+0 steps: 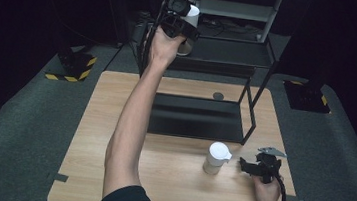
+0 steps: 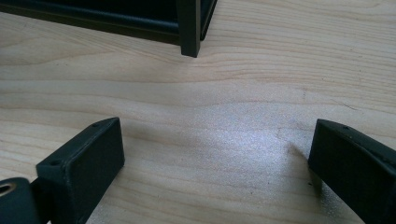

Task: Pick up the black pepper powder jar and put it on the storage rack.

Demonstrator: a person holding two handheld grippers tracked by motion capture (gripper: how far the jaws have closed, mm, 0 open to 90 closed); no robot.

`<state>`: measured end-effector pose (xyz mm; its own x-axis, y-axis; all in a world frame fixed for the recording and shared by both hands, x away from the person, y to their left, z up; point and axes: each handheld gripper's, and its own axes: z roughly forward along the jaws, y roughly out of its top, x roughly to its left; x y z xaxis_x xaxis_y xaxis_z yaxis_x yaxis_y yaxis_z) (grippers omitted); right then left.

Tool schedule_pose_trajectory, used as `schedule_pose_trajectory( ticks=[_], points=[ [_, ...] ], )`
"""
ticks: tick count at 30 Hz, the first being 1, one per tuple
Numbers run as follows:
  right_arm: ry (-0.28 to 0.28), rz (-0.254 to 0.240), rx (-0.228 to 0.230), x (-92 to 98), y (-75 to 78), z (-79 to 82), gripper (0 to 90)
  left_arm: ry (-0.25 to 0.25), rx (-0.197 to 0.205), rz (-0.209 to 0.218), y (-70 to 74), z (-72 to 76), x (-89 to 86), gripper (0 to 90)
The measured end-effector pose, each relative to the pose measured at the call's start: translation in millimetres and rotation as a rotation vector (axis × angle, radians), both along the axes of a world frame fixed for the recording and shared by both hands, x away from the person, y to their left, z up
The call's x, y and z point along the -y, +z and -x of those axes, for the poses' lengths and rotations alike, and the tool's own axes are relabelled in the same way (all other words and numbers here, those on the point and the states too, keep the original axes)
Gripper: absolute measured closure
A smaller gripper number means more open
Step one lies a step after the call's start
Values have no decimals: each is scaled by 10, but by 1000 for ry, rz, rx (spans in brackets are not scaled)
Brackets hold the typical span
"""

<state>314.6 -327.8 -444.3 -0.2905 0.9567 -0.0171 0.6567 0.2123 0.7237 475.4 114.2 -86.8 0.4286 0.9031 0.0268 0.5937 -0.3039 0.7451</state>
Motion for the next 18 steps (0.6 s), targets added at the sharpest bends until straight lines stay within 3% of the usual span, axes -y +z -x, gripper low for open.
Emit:
schedule_pose_trajectory(
  ticks=[9,18],
  points=[
    [1,1,1,0,-1,0,28,-9,11,32,-64,37,-96,306],
    [0,1,0,-1,0,0,28,-14,18,25,-74,52,-90,306]
  ],
)
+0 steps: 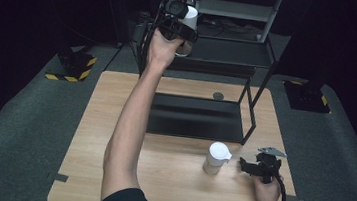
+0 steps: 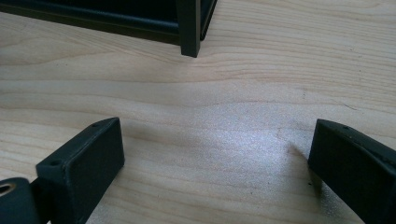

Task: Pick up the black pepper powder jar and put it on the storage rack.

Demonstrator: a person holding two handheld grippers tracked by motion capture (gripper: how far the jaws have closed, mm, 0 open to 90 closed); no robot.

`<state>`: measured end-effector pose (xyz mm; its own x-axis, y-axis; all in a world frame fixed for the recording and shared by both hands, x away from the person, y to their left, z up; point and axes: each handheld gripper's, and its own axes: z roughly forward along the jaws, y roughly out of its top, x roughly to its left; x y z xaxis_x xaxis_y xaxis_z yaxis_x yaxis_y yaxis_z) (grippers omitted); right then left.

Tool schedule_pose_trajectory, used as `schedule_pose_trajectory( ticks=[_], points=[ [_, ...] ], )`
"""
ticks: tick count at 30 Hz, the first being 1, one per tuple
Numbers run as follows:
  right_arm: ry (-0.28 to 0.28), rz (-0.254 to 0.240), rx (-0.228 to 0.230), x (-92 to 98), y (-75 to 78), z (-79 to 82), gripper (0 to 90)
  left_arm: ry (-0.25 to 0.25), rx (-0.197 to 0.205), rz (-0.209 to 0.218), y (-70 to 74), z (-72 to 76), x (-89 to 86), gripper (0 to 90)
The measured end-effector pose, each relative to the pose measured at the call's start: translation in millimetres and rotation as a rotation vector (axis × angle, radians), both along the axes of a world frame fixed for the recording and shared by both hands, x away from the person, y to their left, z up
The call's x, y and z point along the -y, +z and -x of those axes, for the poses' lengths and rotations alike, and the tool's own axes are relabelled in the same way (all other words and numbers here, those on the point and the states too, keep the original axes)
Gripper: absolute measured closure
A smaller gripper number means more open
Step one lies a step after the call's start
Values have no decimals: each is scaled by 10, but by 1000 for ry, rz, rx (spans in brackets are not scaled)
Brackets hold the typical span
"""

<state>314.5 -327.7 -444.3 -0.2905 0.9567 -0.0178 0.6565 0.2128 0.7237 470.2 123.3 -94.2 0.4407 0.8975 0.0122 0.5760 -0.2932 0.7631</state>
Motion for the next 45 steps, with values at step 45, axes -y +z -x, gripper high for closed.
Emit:
schedule_pose_trajectory(
  ticks=[45],
  points=[
    [0,-1,1,0,-1,0,28,-41,67,10,-36,516,-168,64]
  ],
)
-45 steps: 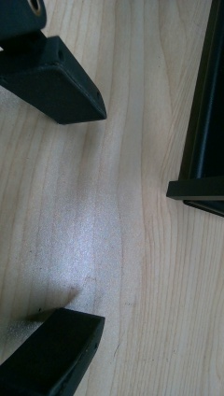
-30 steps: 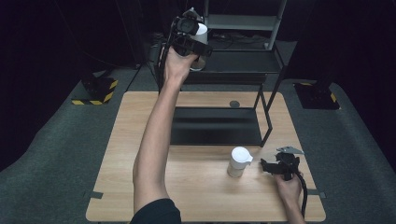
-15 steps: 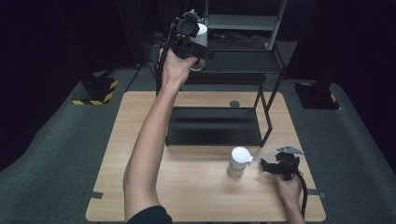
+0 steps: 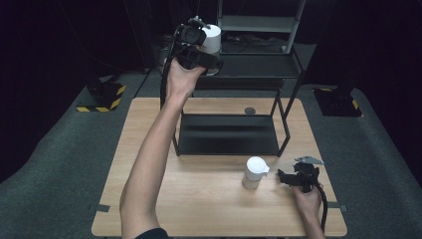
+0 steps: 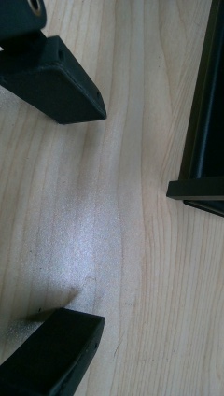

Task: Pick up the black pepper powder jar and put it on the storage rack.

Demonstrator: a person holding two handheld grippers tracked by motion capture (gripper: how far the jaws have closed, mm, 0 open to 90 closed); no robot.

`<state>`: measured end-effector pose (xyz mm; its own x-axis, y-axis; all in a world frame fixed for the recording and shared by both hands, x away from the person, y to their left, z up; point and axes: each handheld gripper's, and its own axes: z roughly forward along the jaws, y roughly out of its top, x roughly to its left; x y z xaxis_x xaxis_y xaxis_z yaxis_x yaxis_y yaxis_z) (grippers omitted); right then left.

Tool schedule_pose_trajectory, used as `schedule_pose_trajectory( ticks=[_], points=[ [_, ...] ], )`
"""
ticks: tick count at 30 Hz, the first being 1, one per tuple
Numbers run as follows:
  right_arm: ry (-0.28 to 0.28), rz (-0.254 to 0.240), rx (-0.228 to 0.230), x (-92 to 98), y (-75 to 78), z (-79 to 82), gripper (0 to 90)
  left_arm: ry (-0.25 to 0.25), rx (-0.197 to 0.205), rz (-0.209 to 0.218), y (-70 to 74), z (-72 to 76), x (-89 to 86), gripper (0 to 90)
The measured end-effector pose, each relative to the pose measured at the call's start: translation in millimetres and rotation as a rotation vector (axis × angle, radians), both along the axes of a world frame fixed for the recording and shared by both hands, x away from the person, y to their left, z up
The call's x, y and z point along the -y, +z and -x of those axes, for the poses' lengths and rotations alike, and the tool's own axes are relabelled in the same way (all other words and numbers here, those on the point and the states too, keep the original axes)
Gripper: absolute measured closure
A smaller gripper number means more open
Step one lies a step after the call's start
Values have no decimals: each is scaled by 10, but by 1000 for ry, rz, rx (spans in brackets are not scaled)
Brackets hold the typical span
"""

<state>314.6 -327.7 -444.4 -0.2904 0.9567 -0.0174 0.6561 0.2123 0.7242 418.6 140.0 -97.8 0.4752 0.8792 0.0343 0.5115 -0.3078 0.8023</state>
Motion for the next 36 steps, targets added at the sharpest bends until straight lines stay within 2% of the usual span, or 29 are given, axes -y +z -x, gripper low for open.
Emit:
schedule_pose_trajectory(
  ticks=[9,14,21,36],
  points=[
    [0,0,0,0,0,0,27,-6,-6,4,-109,71,-68,65],
    [0,0,0,0,0,0,28,-2,6,-6,-168,128,-73,65],
    [0,0,0,0,0,0,28,-9,19,6,-265,217,-128,66],
    [-1,-1,0,-1,0,1,28,-65,31,-5,-466,419,-143,66]
  ],
)
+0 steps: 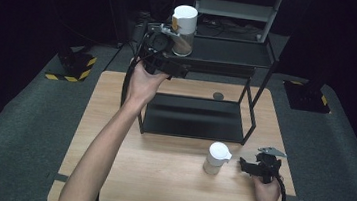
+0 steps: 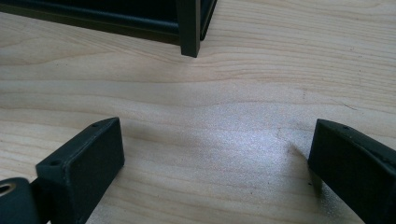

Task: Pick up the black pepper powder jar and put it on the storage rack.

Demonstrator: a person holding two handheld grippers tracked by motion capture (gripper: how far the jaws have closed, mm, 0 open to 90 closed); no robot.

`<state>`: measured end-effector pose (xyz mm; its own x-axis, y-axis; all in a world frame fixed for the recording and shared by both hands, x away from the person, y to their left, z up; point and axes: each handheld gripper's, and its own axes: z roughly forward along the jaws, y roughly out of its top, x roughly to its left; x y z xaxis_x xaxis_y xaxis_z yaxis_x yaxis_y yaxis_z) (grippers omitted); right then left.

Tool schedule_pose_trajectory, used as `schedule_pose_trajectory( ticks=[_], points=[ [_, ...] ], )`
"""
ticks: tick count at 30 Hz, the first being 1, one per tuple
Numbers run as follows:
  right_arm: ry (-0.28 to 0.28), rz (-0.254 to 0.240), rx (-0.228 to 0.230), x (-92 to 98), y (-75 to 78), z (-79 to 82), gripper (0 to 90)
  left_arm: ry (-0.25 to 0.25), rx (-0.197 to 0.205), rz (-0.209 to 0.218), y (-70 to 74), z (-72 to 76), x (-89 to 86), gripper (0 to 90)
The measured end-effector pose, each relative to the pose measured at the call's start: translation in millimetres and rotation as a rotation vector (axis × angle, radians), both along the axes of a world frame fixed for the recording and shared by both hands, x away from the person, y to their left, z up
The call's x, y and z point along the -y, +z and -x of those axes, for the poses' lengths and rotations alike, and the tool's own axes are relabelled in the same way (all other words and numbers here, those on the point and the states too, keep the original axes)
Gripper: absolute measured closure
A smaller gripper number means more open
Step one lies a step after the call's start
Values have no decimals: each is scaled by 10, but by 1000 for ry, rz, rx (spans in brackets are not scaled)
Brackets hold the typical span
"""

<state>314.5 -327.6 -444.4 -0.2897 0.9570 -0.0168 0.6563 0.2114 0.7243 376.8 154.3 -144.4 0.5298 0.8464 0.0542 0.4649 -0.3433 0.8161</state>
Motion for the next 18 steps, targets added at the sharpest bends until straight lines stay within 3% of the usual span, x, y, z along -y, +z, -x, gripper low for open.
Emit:
schedule_pose_trajectory(
  ticks=[10,18],
  points=[
    [2,1,2,2,-2,0,28,-21,-10,4,-155,24,25,66],
    [3,3,2,3,-1,0,28,-45,-22,18,-361,53,69,67]
  ],
)
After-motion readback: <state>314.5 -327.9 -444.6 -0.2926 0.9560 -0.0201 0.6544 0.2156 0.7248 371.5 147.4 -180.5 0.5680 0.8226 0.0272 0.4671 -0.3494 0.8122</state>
